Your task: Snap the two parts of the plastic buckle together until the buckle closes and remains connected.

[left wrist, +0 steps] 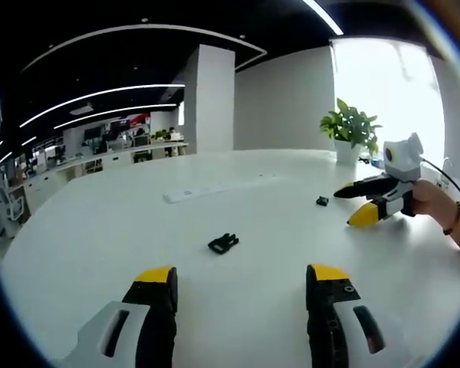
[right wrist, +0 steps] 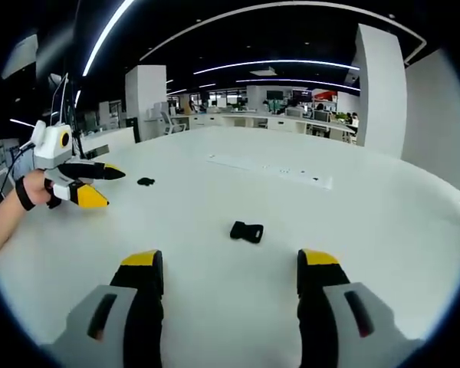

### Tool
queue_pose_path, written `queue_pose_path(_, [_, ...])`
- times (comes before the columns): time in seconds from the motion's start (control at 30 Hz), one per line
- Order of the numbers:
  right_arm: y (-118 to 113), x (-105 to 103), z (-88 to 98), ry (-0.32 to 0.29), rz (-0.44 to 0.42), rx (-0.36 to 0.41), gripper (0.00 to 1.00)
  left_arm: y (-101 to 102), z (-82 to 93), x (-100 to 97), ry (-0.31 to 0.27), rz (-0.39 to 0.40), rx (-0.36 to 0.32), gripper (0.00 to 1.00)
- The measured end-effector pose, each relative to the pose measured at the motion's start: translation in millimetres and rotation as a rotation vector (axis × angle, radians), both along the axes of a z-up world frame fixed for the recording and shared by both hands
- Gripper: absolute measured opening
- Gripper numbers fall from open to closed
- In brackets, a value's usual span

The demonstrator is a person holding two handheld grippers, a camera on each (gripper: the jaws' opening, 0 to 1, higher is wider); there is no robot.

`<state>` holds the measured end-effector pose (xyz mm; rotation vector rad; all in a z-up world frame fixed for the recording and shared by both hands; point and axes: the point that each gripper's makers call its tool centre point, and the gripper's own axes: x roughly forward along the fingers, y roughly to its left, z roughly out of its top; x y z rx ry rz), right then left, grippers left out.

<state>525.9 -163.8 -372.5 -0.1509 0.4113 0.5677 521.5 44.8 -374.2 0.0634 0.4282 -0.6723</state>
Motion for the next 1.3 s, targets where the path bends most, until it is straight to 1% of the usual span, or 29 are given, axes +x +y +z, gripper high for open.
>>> queue_pose_path(0.33, [0, -1, -0.1, -0.009, -0.003, -0.010, 0.72, -2, -4.8, -5.4, 0.013, -0.009, 0.019, 0.69])
queue_pose_path(0.5, [-1, -1, 0.3, -0.011, -0.003, -0.009, 0.72, -5, -6.0, -6.2, 0.005, -0.012, 0.035, 0.69])
queue_pose_path(0.87, [1, -1, -0.6, -0.013, 0.007, -0.006, 0.72, -5, -5.7, -1.2, -0.004, -0.010, 0.025, 0.67])
queue_pose_path(1.1, [2, 2, -0.9, -0.027, 0.012, -0.002, 0.72, -5, -5.8, 5.6, -0.019, -0.008, 0.013, 0.64])
queue_pose_path(1.3, [5, 2, -2.0, -0.023, 0.017, 0.000, 0.72, -3, -6.3, 13.3, -0.020, 0.004, 0.011, 0.64])
